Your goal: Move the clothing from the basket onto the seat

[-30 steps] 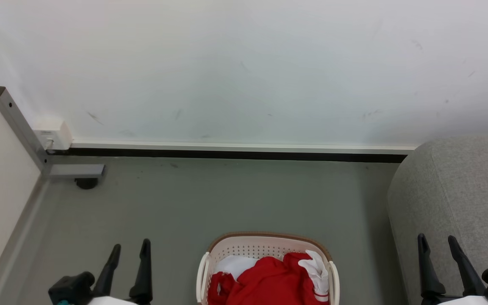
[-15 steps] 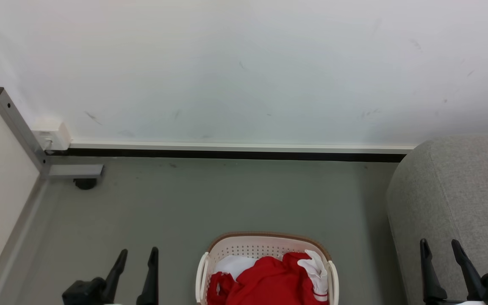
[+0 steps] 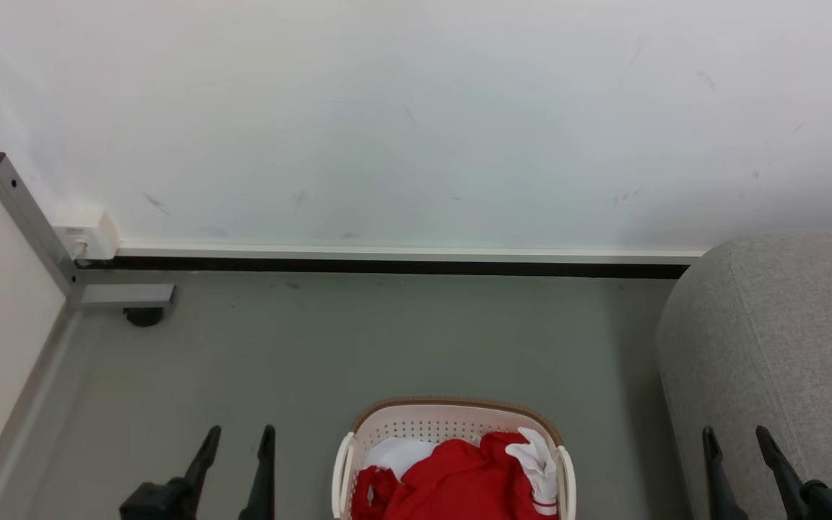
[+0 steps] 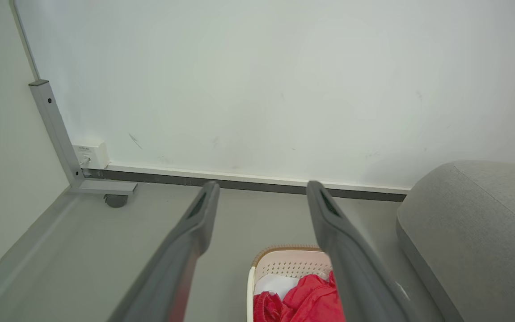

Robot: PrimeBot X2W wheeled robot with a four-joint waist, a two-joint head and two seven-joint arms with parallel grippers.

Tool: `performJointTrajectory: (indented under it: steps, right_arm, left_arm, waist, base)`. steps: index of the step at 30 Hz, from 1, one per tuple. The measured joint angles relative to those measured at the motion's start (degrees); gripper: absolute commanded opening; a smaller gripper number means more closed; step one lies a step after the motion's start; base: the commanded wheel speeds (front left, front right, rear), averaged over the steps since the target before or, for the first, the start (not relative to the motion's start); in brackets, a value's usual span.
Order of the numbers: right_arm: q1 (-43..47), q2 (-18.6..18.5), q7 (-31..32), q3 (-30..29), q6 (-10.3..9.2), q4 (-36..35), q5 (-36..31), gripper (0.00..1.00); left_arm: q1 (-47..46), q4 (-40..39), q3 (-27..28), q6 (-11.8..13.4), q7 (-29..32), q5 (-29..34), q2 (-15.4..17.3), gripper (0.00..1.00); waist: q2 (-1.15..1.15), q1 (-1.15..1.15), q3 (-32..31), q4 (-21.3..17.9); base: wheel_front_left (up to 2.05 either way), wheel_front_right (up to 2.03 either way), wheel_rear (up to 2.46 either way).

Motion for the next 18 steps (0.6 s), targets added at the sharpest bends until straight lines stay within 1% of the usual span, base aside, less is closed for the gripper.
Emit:
performJointTrajectory:
  steps: [11,18]
  right_arm:
    - [-0.5,-0.1,-1.3,1.0,0.08,0.4,-3.4,1.00]
    - [-1.1,-0.2,-1.3,1.8,0.08,0.2,-2.8,1.00]
  left_arm:
    - [0.2,-0.3,0.2,-0.2,-1.3,4.8,-0.2,1.00]
    - [0.2,-0.1,0.2,-0.6,-1.3,4.8,-0.3,1.00]
  waist:
    - [0.00,0.00,0.1,-1.4]
    - [0.00,0.00,0.7,-2.9]
  base:
    - [0.00,0.00,0.00]
    - [0.00,0.00,0.00]
